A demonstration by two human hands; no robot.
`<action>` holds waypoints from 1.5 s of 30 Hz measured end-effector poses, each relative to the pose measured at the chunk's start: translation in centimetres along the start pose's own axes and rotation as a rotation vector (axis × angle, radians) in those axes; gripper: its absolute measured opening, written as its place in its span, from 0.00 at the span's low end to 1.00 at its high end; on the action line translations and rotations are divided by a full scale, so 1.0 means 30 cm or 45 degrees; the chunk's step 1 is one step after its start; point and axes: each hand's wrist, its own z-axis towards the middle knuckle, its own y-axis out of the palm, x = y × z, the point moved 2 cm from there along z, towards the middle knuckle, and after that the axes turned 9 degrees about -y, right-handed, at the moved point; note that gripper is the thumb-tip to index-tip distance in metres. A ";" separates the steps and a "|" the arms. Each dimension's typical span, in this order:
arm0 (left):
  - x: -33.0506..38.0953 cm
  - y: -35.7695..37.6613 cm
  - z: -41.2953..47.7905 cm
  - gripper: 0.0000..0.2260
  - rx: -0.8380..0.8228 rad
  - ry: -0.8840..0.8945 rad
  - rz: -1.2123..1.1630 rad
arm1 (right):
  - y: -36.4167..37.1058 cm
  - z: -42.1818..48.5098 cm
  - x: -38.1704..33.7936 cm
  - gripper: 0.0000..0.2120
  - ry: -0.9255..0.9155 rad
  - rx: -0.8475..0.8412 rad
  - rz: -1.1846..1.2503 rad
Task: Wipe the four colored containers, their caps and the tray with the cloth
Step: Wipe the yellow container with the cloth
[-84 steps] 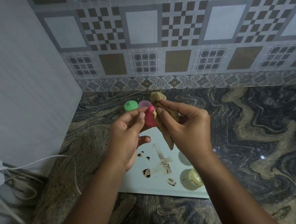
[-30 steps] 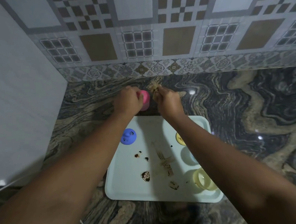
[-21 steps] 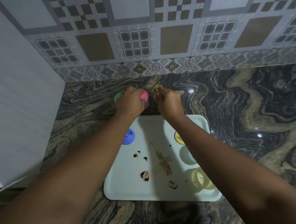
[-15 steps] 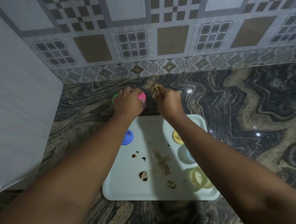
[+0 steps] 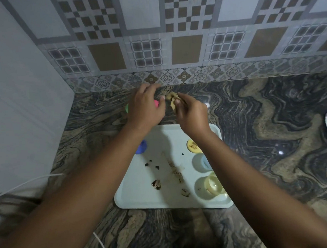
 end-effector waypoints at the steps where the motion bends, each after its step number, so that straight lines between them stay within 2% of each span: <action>1: 0.022 -0.006 -0.023 0.18 -0.008 0.009 -0.028 | -0.022 -0.019 -0.019 0.14 -0.014 0.007 0.006; 11: 0.213 -0.002 -0.343 0.12 -0.038 0.129 -0.334 | -0.344 -0.299 -0.076 0.14 0.022 0.110 -0.058; 14: 0.223 0.049 -0.458 0.11 -0.230 0.192 -0.266 | -0.403 -0.430 -0.038 0.13 0.107 0.102 -0.027; 19: 0.207 0.140 -0.612 0.13 -0.734 0.435 0.063 | -0.450 -0.593 0.039 0.13 0.200 0.103 -0.101; 21: 0.197 0.172 -0.655 0.14 -0.812 0.524 0.225 | -0.453 -0.635 0.062 0.13 0.250 0.098 -0.098; 24: 0.195 0.197 -0.690 0.09 -0.784 0.620 0.283 | -0.444 -0.679 0.087 0.13 0.302 0.080 -0.084; 27: 0.194 0.215 -0.693 0.03 -0.647 0.665 0.257 | -0.430 -0.699 0.096 0.13 0.314 0.070 -0.085; 29: 0.195 0.218 -0.696 0.02 -0.583 0.685 0.227 | -0.424 -0.710 0.110 0.12 0.353 0.085 -0.047; 33: 0.203 0.147 -0.675 0.02 -0.584 0.571 0.051 | -0.444 -0.711 0.123 0.13 0.519 0.212 0.255; 36: 0.217 0.029 -0.614 0.03 -0.650 0.378 -0.174 | -0.463 -0.675 0.068 0.12 0.473 0.278 0.437; 40: 0.230 -0.151 -0.505 0.03 -0.624 0.053 -0.345 | -0.428 -0.599 -0.046 0.16 0.404 0.204 0.700; 43: 0.233 -0.253 -0.430 0.03 -0.495 0.004 -0.398 | -0.385 -0.538 -0.153 0.16 0.270 0.126 0.791; 45: 0.237 -0.300 -0.389 0.04 -0.398 -0.016 -0.414 | -0.347 -0.506 -0.219 0.23 0.148 0.021 0.803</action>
